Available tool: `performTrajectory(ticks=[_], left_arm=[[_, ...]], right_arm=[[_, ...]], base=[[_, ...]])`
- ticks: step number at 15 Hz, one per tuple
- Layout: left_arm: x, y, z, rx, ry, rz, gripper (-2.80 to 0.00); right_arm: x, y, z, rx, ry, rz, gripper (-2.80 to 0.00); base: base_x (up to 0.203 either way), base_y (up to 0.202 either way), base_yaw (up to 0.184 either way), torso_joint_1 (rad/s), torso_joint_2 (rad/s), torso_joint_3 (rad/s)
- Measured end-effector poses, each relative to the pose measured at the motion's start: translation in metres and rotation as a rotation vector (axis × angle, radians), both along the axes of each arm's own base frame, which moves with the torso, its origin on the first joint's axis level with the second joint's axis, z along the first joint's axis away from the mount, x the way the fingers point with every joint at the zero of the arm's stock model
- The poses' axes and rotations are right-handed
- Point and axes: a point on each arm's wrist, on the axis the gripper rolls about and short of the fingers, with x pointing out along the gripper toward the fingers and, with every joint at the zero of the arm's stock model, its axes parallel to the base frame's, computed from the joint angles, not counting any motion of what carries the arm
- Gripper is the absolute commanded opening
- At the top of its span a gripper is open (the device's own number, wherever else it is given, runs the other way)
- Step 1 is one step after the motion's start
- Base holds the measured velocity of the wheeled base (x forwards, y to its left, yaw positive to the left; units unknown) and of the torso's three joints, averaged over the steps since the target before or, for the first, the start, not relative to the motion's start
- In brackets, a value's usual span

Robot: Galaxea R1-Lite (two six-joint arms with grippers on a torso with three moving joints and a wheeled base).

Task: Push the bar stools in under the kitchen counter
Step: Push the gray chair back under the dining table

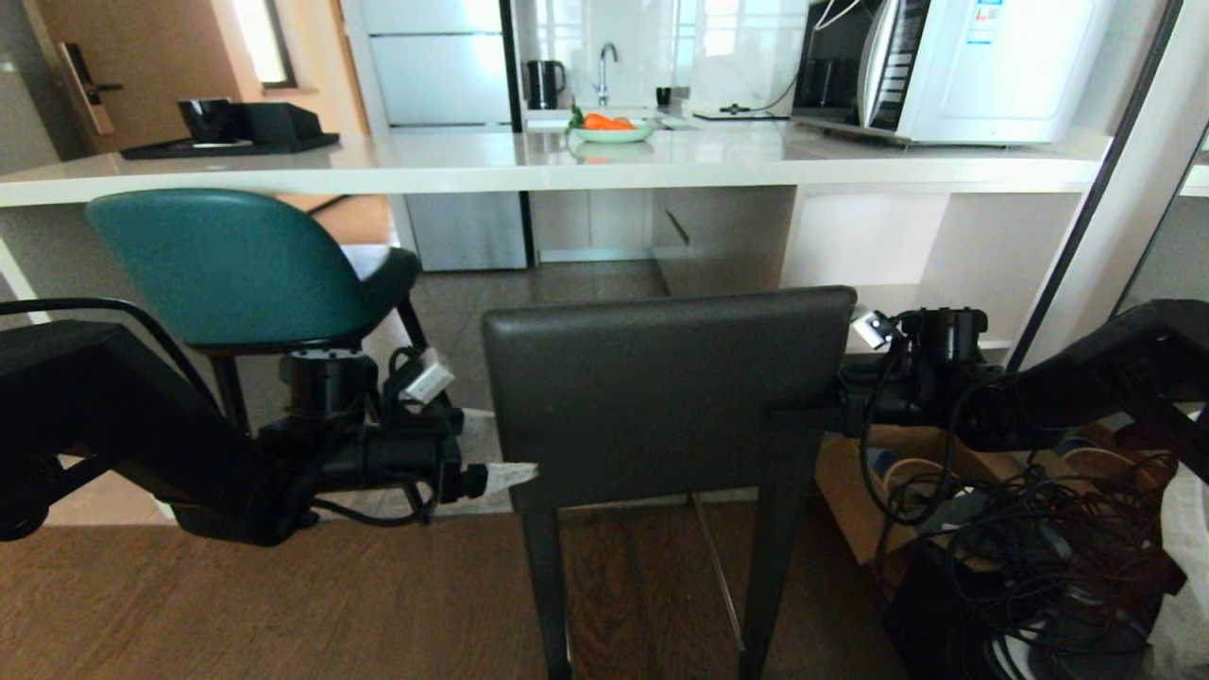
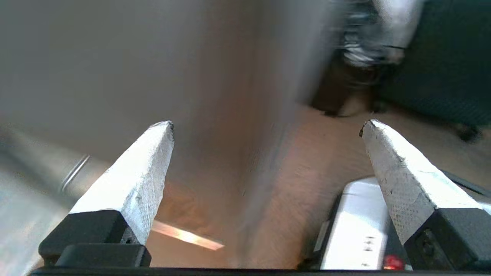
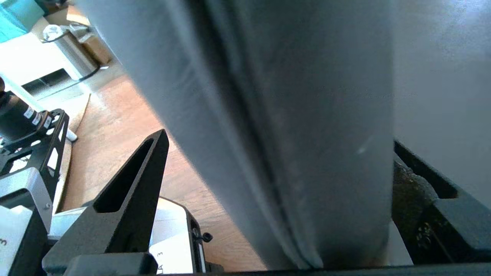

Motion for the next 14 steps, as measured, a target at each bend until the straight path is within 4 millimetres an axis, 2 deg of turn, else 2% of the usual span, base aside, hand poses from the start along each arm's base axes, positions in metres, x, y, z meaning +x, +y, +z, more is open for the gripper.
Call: performTrajectory(ticks=[6, 10, 11, 14], left_arm=[[0.019, -0.007, 0.018, -0.028, -0.065, -0.001, 0.00], [0.022, -0.010, 0.022, -0.038, -0.073, -0.006, 0.00], [0.021, -0.011, 0.021, -0.036, -0.069, -0.005, 0.00], [0.021, -0.013, 0.020, -0.046, -0.049, -0.002, 0.00]], right_arm=[[0.001, 0.004, 0.001, 0.007, 0.015, 0.009, 0.00], [0.002, 0.011, 0.007, 0.013, -0.021, 0.028, 0.00], [0.001, 0.014, 0.007, 0.013, -0.019, 0.033, -2.80], [-0.002, 0.016, 0.008, 0.014, -0.008, 0.035, -2.80]], base=[[0.000, 0.000, 0.000, 0.000, 0.00, 0.000], [0.000, 0.000, 0.000, 0.000, 0.00, 0.000], [0.000, 0.000, 0.000, 0.000, 0.00, 0.000], [0.000, 0.000, 0.000, 0.000, 0.00, 0.000]])
